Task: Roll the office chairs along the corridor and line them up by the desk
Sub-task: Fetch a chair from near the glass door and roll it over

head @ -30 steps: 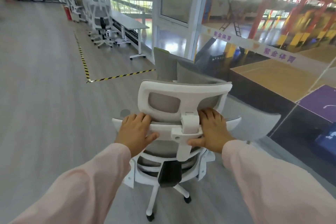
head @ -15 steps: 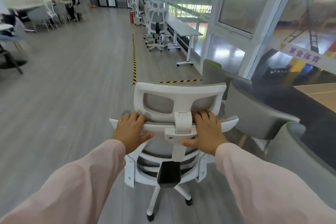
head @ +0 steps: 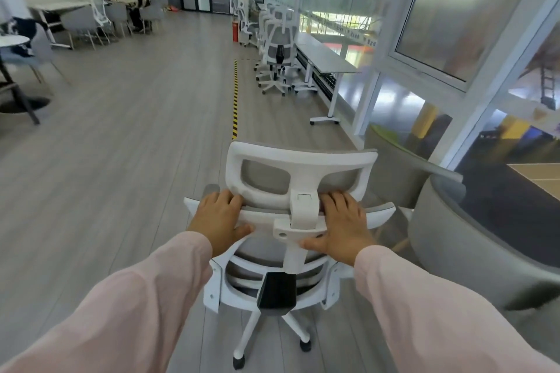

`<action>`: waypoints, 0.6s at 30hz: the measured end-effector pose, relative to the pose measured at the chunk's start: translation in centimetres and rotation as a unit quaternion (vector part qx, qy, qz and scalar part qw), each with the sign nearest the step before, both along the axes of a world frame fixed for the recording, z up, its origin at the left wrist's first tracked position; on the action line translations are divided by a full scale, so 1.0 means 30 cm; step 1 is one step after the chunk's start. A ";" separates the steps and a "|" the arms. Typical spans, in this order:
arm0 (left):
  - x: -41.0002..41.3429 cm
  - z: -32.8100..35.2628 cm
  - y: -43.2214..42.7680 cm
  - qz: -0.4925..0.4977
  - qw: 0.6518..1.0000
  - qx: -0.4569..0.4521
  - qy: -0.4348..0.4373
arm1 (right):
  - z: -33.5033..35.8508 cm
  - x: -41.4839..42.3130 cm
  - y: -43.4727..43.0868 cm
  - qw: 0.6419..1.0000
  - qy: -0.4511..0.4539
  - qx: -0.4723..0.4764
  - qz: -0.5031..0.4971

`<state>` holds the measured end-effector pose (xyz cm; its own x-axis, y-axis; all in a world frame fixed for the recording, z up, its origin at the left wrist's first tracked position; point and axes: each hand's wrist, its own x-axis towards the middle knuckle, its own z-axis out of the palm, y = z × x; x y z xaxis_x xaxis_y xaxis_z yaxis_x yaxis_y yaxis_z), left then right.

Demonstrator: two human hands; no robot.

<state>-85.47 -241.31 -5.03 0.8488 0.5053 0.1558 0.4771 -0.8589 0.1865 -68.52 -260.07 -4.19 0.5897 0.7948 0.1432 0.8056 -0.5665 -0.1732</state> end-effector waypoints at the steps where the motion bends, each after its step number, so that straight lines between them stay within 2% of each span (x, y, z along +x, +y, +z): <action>1: 0.044 0.000 0.041 0.001 1.000 0.001 -0.001 | 0.001 0.044 0.042 1.000 0.000 0.005 0.003; 18: 0.930 0.015 0.603 0.079 0.996 -0.015 0.028 | 0.008 0.997 0.681 0.998 0.012 -0.017 0.064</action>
<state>-57.57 -223.23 -4.57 0.7650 0.6373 0.0929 0.6165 -0.7664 0.1805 -38.61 -239.64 -3.95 0.4863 0.8679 0.1013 0.8674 -0.4656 -0.1753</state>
